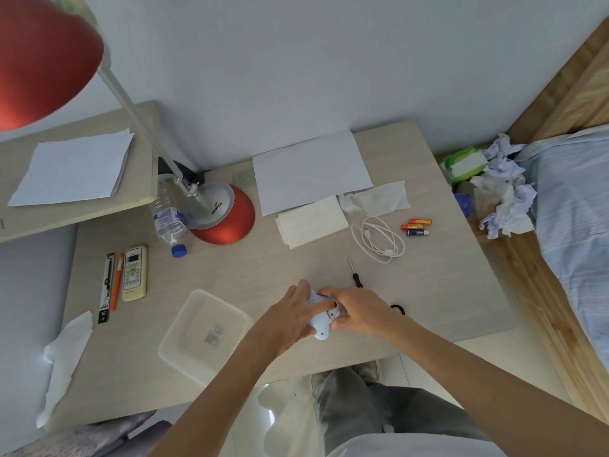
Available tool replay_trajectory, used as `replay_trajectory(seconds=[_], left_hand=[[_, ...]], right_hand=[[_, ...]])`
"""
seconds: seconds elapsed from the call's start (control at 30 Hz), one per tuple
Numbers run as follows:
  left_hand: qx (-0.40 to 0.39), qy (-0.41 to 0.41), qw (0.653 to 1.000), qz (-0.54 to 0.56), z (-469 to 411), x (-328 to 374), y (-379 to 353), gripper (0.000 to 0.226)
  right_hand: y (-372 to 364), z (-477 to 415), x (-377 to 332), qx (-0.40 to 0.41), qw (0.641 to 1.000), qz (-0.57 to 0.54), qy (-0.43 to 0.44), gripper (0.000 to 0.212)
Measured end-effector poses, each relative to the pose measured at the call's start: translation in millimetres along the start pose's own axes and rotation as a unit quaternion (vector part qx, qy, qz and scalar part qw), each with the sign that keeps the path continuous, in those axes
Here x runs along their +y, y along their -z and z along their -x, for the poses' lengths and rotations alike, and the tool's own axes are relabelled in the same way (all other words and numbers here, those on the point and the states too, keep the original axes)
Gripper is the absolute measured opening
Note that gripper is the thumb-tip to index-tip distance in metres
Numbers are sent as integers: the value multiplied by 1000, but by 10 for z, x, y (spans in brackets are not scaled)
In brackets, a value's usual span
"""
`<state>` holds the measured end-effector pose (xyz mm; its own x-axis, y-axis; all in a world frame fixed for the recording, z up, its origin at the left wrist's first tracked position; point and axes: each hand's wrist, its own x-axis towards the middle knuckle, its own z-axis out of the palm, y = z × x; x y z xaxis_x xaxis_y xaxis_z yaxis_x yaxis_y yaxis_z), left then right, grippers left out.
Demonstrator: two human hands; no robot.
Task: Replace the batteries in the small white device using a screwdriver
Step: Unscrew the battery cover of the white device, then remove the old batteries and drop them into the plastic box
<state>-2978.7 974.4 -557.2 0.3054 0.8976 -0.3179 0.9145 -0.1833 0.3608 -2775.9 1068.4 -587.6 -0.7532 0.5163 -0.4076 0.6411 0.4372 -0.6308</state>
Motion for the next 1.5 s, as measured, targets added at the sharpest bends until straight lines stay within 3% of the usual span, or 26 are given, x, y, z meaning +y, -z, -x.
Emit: replay_trajectory(seconds=[0.4,0.6,0.77,1.07,1.27,1.5], left_hand=[[50,32,998,29,194,30,-210,68],[100,47,994,6,377,135,-217,92],[144,65,987,-6,401,48,-82,96],[128,169,977,-19,118,-712,58,80],[116,191,974,-42,-57,-1010,-83,69],[106,202,974,6,-19,-979,-111,60]], right_hand=[[-13,38,-10,13,1000,-7,-9,67],[-44,39,6,25,1000,-6,-8,64],[-40,52,4,33,999,7,-3,68],[-50,8,31,30,1000,8,-6,69],[-41,26,32,26,1000,7,-11,69],[-64,26,32,36,999,5,-10,68]])
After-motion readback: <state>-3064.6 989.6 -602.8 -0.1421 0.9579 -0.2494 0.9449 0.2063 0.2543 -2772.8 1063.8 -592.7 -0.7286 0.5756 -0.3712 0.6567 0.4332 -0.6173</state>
